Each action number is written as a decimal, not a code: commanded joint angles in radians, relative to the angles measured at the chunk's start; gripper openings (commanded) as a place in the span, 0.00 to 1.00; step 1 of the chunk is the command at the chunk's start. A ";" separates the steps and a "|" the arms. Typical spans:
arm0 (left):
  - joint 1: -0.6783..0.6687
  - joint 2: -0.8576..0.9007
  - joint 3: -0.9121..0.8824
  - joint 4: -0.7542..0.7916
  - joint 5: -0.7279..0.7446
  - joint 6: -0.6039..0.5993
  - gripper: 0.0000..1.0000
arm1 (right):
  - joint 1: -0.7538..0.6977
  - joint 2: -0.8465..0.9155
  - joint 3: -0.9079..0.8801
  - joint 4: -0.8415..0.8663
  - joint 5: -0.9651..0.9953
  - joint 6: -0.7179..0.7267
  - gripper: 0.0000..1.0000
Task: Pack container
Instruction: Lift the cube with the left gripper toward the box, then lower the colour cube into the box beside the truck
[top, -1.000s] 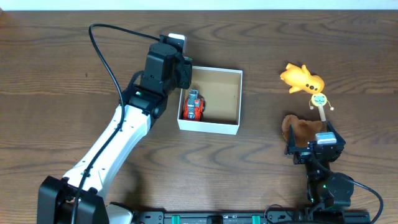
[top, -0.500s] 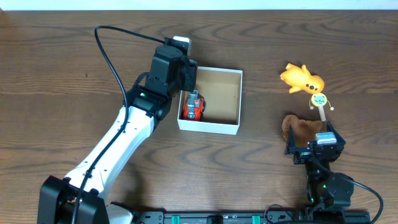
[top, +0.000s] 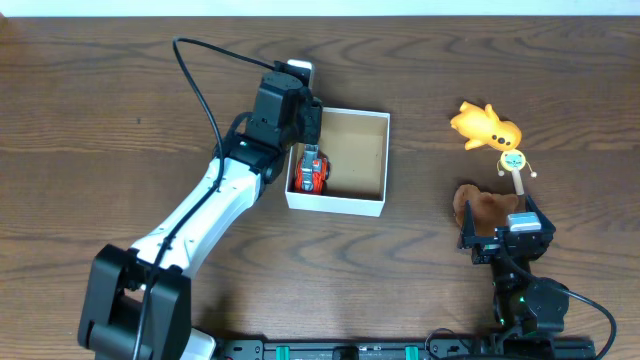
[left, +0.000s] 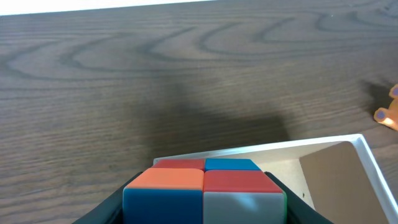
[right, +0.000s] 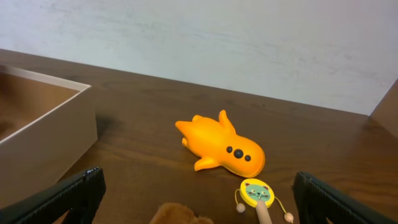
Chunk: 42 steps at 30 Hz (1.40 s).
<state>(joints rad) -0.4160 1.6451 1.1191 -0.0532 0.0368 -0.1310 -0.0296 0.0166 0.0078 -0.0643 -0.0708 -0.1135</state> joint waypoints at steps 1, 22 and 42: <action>-0.003 0.030 0.024 0.007 0.009 -0.005 0.46 | 0.005 -0.005 -0.002 -0.004 0.003 -0.007 0.99; -0.003 0.146 0.024 0.010 0.009 -0.005 0.47 | 0.005 -0.005 -0.002 -0.003 0.003 -0.007 0.99; -0.003 0.151 0.024 -0.001 0.008 -0.005 0.48 | 0.005 -0.005 -0.002 -0.004 0.003 -0.007 0.99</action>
<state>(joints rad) -0.4210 1.7805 1.1198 -0.0463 0.0528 -0.1310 -0.0296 0.0166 0.0078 -0.0643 -0.0708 -0.1135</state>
